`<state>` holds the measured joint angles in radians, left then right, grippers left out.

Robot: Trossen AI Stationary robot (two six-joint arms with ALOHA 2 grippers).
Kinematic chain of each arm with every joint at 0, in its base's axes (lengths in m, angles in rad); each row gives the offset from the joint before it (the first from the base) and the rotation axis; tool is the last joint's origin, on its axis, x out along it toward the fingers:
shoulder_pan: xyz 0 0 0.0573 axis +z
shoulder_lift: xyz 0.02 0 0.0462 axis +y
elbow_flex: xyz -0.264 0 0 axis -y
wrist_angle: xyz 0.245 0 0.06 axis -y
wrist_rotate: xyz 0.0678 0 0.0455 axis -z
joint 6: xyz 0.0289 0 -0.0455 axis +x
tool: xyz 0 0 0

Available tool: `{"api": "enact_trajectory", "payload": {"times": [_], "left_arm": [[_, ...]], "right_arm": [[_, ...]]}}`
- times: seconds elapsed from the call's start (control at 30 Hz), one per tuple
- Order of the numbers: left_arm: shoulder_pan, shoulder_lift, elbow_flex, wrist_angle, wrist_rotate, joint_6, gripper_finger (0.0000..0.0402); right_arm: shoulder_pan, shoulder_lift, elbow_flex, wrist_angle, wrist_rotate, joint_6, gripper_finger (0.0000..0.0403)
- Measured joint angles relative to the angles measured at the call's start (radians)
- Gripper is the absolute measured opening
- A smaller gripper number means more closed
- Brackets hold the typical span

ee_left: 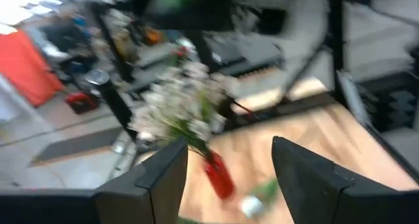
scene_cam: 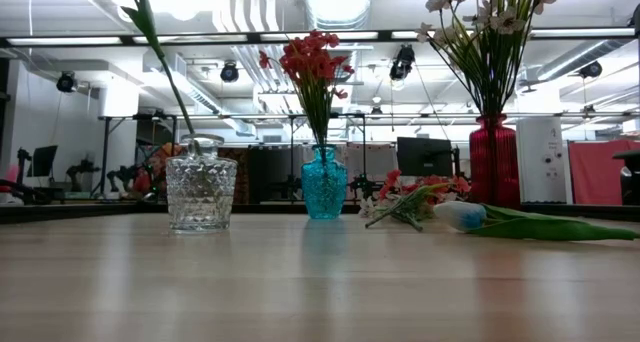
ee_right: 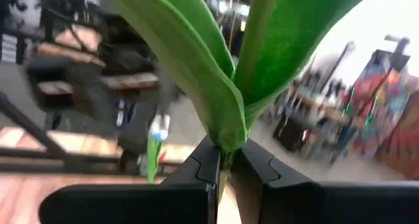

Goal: Sort flowers into vase by color
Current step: Put the top white flower into the transparent vase

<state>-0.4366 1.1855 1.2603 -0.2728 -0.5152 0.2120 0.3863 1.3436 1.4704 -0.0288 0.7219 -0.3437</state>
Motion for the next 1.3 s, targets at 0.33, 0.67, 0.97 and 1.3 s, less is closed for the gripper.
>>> {"api": "enact_trajectory", "payload": {"times": [0.33, 0.67, 0.97, 1.3], "left_arm": [[-0.231, 0.034, 0.196, -0.396, -0.286, -0.183, 0.0186], [-0.395, 0.014, 0.13, -0.427, -0.57, -0.255, 0.0168], [-0.503, -0.013, -0.044, -0.277, -0.738, -0.271, 0.0158], [-0.666, -0.056, -0.181, -0.278, -1.052, -0.409, 0.0157]], "right_arm": [[-0.107, 0.117, 0.184, -0.281, -0.204, 0.152, 0.0018], [-0.166, 0.246, 0.25, -0.317, -0.396, 0.148, 0.0018], [-0.216, 0.321, 0.317, -0.306, -0.511, 0.159, 0.0018], [-0.267, 0.323, 0.334, -0.3, -0.513, 0.201, 0.0018]]}}
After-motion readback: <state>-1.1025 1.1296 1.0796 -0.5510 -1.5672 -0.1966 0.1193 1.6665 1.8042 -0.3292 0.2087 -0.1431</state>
